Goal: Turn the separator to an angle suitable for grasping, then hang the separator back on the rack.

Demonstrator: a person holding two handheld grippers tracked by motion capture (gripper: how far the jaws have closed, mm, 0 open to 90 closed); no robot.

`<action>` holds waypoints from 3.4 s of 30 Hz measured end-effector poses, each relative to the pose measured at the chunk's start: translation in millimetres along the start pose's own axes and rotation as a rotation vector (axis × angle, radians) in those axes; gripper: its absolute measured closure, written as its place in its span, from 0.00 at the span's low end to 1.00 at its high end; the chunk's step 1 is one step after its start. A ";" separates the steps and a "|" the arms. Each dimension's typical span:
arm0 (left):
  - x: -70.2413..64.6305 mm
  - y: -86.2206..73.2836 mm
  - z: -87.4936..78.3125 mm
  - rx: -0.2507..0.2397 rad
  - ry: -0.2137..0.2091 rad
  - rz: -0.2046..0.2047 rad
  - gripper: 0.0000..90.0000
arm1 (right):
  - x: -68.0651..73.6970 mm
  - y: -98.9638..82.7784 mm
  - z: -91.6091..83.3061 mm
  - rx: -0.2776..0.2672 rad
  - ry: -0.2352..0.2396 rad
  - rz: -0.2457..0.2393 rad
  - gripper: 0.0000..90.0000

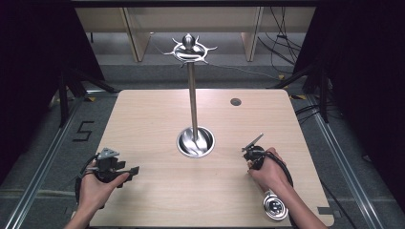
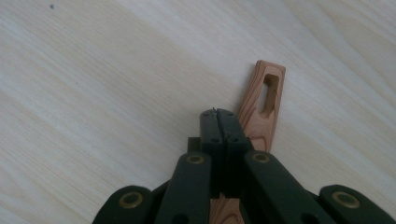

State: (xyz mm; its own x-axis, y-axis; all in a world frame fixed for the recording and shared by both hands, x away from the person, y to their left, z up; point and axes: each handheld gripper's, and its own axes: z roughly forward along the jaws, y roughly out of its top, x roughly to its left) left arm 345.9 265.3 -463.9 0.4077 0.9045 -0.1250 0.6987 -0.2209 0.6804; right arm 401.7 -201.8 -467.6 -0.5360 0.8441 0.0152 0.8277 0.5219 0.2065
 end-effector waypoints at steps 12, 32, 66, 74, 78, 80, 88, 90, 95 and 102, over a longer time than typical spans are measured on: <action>-0.4 0.4 -0.2 0.020 -0.005 0.003 0.41 | -35.3 -13.5 -6.7 0.022 -0.070 0.103 1.00; -0.7 2.5 0.3 0.016 -0.020 -0.001 0.41 | -47.0 -40.7 -36.6 -0.019 -0.063 0.315 0.73; -3.5 6.9 4.2 0.013 -0.034 0.010 0.40 | -26.5 -76.4 -25.5 0.019 -0.039 0.459 0.41; -3.1 6.2 6.2 0.029 -0.037 0.005 0.39 | -28.4 -70.7 -18.3 0.078 -0.057 0.461 0.48; -3.5 5.3 6.0 0.026 -0.035 0.009 0.39 | -25.3 -68.5 -14.1 0.090 -0.061 0.471 0.52; -3.7 5.3 5.4 0.022 -0.038 0.010 0.39 | -23.6 -68.4 -11.8 0.072 -0.061 0.474 0.53; -4.8 5.4 4.6 0.027 -0.048 0.019 0.39 | -18.0 -64.0 -9.1 0.125 -0.082 0.470 0.58; -5.3 5.2 4.5 0.029 -0.055 0.017 0.39 | -19.3 -64.1 -9.0 0.132 -0.089 0.433 0.58; -6.2 4.5 5.4 0.030 -0.055 0.016 0.38 | -19.9 -63.5 -9.5 0.139 -0.087 0.426 0.65; -5.3 4.8 2.1 0.021 -0.056 0.010 0.38 | -21.3 -62.0 -10.2 0.159 -0.078 0.411 0.71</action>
State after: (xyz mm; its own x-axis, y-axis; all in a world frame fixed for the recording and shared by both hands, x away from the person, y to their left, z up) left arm 348.3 258.7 -461.5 0.4471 0.8803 -0.1587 0.7059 -0.2382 0.6671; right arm 360.1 -253.4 -470.7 -0.1478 0.9890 -0.0103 0.9879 0.1481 0.0451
